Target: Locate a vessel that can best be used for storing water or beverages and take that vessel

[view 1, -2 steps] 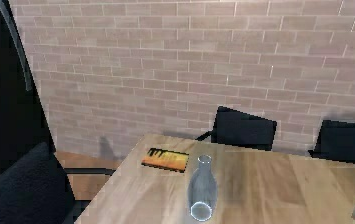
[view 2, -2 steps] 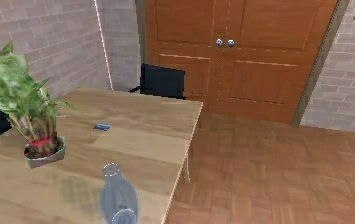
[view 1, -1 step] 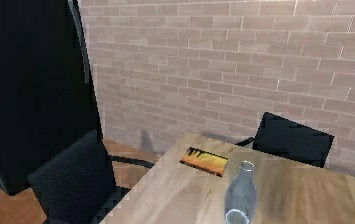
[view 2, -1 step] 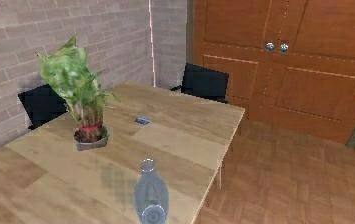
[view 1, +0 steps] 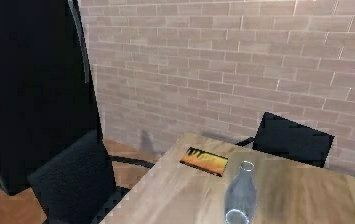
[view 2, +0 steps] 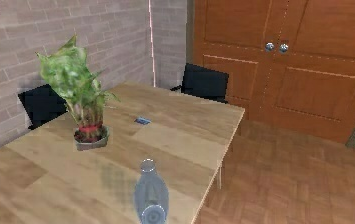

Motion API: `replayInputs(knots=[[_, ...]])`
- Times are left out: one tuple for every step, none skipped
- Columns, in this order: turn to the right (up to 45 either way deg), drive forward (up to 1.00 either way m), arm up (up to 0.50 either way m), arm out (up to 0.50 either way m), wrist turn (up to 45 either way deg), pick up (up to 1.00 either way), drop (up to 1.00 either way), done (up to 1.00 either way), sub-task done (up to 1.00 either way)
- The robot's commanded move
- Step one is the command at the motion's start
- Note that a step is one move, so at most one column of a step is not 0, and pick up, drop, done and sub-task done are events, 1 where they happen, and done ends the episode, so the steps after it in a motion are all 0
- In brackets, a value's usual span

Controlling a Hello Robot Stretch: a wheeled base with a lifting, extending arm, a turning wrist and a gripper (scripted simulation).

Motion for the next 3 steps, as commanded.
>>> replayInputs(knots=[[0.0, 0.0, 0.5, 0.0, 0.0, 0.0, 0.0, 0.0, 0.0], [0.0, 0.0, 0.1, 0.0, 0.0, 0.0, 0.0, 0.0, 0.0], [0.0, 0.0, 0.46, 0.0, 0.0, 0.0, 0.0, 0.0, 0.0]])
